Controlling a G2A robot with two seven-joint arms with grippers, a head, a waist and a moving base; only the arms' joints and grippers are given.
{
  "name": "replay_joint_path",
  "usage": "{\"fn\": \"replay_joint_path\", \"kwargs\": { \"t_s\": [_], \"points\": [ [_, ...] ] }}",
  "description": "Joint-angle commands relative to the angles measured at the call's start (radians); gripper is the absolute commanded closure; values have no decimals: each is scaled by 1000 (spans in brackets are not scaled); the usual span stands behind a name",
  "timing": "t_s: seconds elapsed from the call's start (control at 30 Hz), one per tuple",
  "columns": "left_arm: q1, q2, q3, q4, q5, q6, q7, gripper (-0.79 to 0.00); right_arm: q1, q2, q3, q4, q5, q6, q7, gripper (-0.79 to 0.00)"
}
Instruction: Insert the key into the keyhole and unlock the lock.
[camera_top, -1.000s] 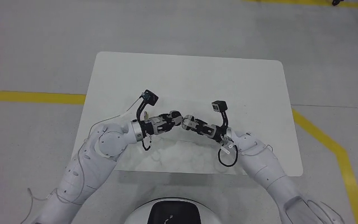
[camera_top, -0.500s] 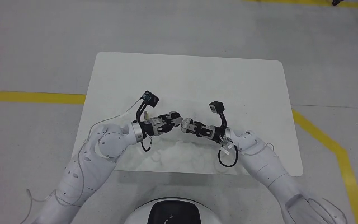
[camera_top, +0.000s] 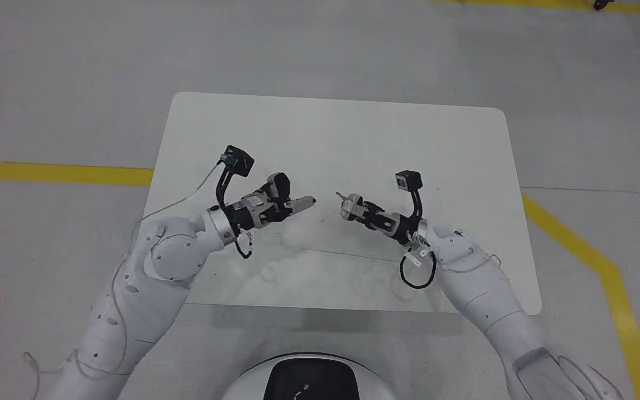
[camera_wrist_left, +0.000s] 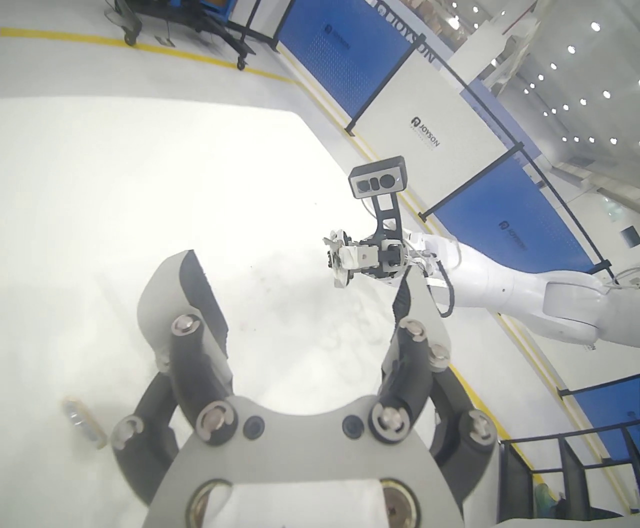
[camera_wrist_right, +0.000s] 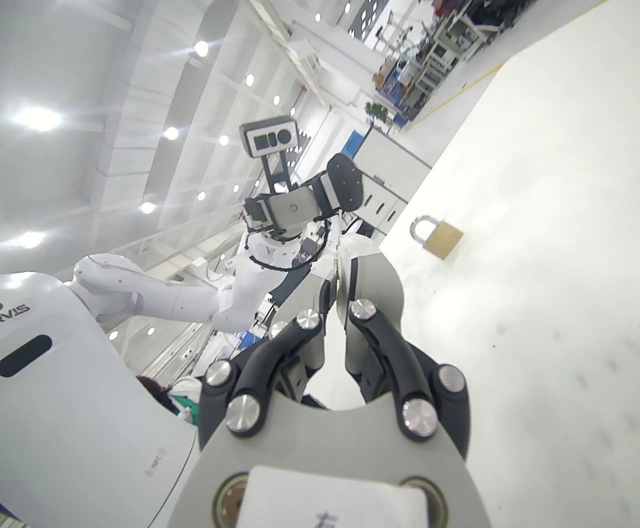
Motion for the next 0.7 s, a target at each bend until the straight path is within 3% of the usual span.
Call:
{"fn": "replay_joint_path", "kwargs": {
  "t_s": [0.0, 0.13, 0.23, 0.4, 0.53, 0.57, 0.63, 0.67],
  "points": [
    [71, 16, -75, -104, 141, 4, -3, -785, -20, -2, 63, 0, -80, 0, -65, 0],
    [181, 33, -149, -250, 430, 106, 0, -785, -68, -14, 128, -42, -217, 0, -214, 0],
    [236, 34, -108, -286, 711, 242, -14, -785, -75, -15, 140, -44, -238, 0, -237, 0],
    [189, 23, -6, -193, 872, 329, -63, -785, -75, -15, 140, -44, -238, 0, -237, 0],
    [138, 11, 51, -130, 897, 376, -94, -773, -75, -15, 140, -44, -238, 0, -237, 0],
    [128, 8, 60, -121, 894, 385, -95, -736, -75, -15, 140, -44, -238, 0, -237, 0],
    [113, 4, 72, -105, 895, 395, -103, -548, -75, -15, 140, -44, -238, 0, -237, 0],
    [106, 1, 79, -99, 894, 396, -109, -493, -75, -15, 140, -44, -238, 0, -237, 0]
  ]
}}
